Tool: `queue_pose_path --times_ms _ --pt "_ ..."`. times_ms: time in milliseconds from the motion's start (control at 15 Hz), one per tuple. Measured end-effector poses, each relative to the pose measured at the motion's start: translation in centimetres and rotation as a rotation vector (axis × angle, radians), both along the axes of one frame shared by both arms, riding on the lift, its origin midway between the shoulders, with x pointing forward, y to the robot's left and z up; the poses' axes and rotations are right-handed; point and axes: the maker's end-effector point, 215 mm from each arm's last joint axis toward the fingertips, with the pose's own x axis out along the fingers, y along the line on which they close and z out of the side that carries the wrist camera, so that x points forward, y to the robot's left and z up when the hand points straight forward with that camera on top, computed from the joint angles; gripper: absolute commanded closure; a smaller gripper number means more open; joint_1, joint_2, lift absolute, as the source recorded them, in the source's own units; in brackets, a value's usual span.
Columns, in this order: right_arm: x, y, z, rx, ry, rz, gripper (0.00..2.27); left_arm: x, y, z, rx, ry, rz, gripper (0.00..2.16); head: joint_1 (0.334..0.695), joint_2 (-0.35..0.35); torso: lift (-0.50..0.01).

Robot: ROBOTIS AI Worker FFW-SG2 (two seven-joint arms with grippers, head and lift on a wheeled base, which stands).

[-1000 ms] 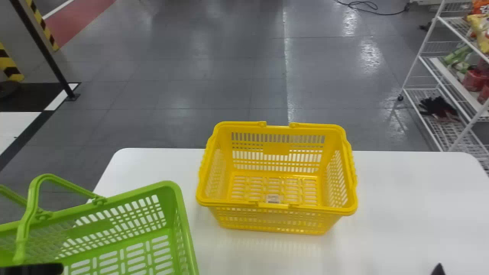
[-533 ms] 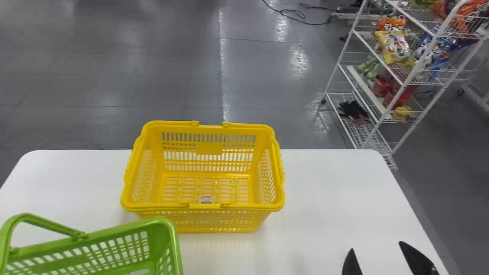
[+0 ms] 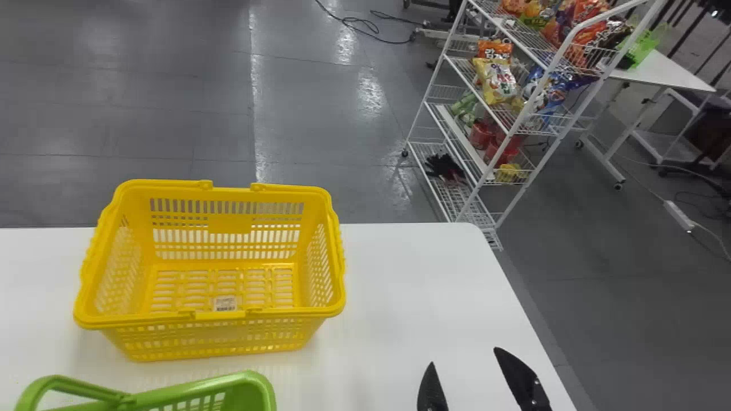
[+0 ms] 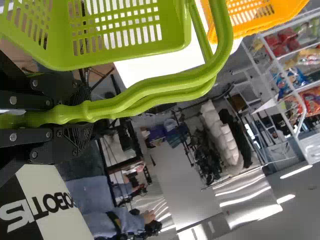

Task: Grasp handle with right gripper to insert into left gripper then lift and swing left to center

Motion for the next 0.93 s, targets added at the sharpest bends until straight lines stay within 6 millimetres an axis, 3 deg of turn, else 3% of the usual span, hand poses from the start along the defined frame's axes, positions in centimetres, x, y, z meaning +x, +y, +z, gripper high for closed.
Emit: queue_pose_path --times_ms 333,533,933 --pt "0.0 1.0 -0.1 0.011 0.002 0.014 0.08 0.3 -4.5 -0.7 -0.008 -0.048 -0.091 2.13 0.695 -0.35 -0.093" --pt "0.0 1.2 -0.2 0.014 0.003 0.017 0.08 1.0 -6.3 -1.6 0.002 -0.06 -0.13 2.13 0.695 -0.35 -0.093" --pt "0.0 1.2 -0.2 0.014 0.005 0.017 0.08 3.2 -7.6 -2.7 0.006 -0.066 -0.146 2.13 0.695 -0.35 -0.093"
